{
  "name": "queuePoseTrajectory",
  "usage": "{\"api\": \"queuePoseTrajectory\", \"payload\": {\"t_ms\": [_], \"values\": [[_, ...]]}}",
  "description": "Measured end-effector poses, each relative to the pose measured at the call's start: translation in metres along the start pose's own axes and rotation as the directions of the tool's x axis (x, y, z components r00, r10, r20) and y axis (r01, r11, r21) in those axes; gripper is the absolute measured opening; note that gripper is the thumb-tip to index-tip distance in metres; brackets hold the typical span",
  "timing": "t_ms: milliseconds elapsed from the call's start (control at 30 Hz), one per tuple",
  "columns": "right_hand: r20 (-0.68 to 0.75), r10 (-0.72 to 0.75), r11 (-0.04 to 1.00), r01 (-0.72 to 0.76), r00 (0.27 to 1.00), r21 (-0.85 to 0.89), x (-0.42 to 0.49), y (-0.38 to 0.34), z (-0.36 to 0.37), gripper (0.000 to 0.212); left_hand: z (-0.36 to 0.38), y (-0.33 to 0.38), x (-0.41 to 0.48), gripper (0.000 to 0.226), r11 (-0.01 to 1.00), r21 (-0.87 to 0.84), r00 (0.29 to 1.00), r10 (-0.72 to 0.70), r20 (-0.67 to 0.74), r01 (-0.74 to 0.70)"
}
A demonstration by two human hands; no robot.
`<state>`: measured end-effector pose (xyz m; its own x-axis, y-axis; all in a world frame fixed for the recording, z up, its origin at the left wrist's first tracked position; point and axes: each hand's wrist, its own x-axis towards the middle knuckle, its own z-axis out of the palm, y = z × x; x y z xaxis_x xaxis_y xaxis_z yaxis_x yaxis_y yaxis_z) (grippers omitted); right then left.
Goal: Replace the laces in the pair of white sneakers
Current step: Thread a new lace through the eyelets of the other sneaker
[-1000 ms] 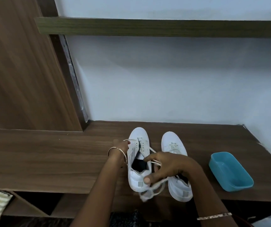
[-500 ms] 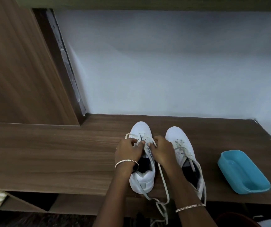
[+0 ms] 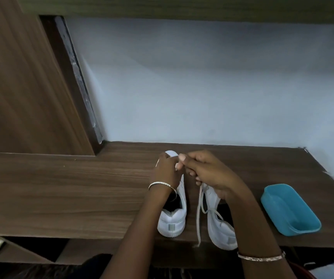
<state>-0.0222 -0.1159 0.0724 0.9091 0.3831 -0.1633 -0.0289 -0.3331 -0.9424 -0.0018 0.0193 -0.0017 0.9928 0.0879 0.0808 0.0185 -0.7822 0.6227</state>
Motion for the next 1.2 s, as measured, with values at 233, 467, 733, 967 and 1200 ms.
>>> {"api": "queuePoseTrajectory", "payload": {"t_ms": [233, 467, 733, 967, 1200], "values": [[-0.029, -0.142, 0.913, 0.142, 0.989, 0.383, -0.044, -0.036, -0.049, 0.031, -0.001, -0.019, 0.017, 0.037, 0.97, 0.118, 0.976, -0.203, -0.078, 0.211], [-0.306, -0.119, 0.854, 0.255, 0.944, 0.454, -0.06, -0.027, -0.108, 0.032, -0.01, -0.04, 0.018, 0.034, 0.936, 0.164, 0.946, -0.321, 0.037, 0.311], [-0.223, -0.058, 0.989, 0.087, 0.973, 0.123, -0.054, -0.034, -0.078, 0.039, -0.04, 0.022, -0.008, 0.058, 0.994, -0.021, 0.987, 0.105, -0.121, -0.108], [-0.093, 0.012, 1.0, -0.01, 0.996, 0.017, -0.047, -0.033, -0.047, 0.043, -0.046, 0.054, -0.024, 0.018, 0.832, -0.399, 0.884, 0.458, 0.097, -0.387], [-0.12, 0.04, 0.85, 0.03, 0.992, 0.527, -0.055, -0.027, -0.07, 0.03, -0.032, 0.007, 0.0, 0.033, 0.985, -0.165, 0.999, -0.049, -0.023, 0.045]]}}
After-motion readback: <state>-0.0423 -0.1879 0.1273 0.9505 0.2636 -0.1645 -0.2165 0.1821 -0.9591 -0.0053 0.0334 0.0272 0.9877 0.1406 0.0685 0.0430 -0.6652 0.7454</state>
